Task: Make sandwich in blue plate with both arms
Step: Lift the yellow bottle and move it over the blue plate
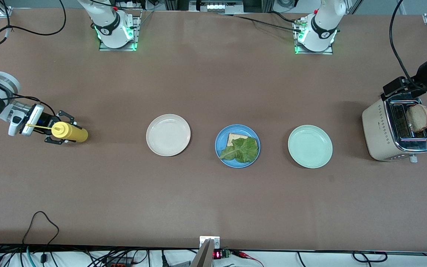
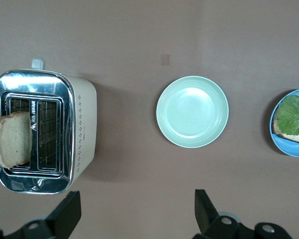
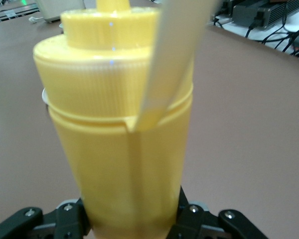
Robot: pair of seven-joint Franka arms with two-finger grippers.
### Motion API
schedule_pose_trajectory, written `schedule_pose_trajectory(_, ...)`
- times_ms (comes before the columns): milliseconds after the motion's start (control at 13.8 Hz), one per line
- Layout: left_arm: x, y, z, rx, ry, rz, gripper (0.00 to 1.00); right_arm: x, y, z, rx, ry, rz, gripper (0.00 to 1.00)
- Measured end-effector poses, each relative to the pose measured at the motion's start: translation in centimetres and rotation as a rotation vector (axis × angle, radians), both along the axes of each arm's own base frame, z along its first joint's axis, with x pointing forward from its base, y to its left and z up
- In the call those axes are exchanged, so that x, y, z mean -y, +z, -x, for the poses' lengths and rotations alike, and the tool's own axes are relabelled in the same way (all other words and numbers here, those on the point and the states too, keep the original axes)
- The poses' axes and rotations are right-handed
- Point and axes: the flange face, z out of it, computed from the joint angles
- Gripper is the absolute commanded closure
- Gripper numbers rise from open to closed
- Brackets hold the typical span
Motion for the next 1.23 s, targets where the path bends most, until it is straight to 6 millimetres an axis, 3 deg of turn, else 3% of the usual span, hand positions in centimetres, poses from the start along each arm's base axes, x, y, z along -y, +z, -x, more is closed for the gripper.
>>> schedule_pose_trajectory(289, -0.2, 0.0, 0.0, 0.0, 0.004, 0.0, 0.0, -4.7, 5.6, -2.3, -0.026, 0.028, 0.071, 1.0)
schedule_pose_trajectory(506, -0.2, 0.3, 0.0, 0.008, 0.004, 0.0, 0.0, -10.0, 9.2, -3.6, -0.074, 0.045, 0.129, 1.0)
schedule_pose_trajectory(868, -0.4, 0.5, -0.1, 0.012, 0.007, -0.001, 0.0, -21.6, 15.8, -4.8, -0.143, 0.007, 0.331, 1.0)
schedule_pose_trajectory(1013, -0.5, 0.5, -0.1, 0.012, 0.009, -0.001, 0.0, -26.3, 17.2, -4.4, -0.179, -0.03, 0.398, 1.0)
schedule_pose_trajectory(1230, -0.9, 0.4, -0.1, 0.01, 0.016, 0.0, 0.0, -32.8, 17.9, -3.5, -0.199, -0.07, 0.512, 1.0)
